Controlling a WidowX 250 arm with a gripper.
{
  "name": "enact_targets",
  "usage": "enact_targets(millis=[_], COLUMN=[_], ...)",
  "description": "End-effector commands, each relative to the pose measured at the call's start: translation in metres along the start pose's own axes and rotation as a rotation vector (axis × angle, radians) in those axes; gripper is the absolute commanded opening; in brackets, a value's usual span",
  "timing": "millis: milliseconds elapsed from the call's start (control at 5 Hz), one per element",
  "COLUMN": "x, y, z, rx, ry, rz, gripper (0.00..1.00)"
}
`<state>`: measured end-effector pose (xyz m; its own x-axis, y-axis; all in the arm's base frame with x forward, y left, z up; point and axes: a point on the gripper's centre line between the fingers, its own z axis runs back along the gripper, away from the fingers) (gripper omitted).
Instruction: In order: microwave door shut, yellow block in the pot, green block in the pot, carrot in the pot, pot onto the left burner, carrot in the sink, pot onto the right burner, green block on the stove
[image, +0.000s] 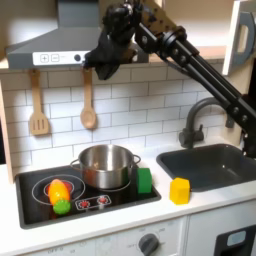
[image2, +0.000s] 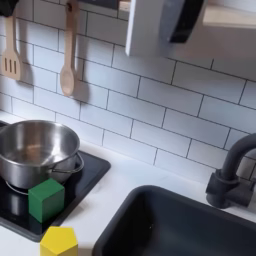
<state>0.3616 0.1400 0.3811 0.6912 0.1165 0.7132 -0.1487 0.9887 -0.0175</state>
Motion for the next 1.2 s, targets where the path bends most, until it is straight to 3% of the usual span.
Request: enact_targets(millis=[0,1000], x=[0.015,0.029], y=[-0.003,0.002], z=[0.003,-0.009], rx=[-0.01,-0.011], ry=[-0.041,-0.057], rz=[-0.025,-0.013], gripper=[0.0,0.0])
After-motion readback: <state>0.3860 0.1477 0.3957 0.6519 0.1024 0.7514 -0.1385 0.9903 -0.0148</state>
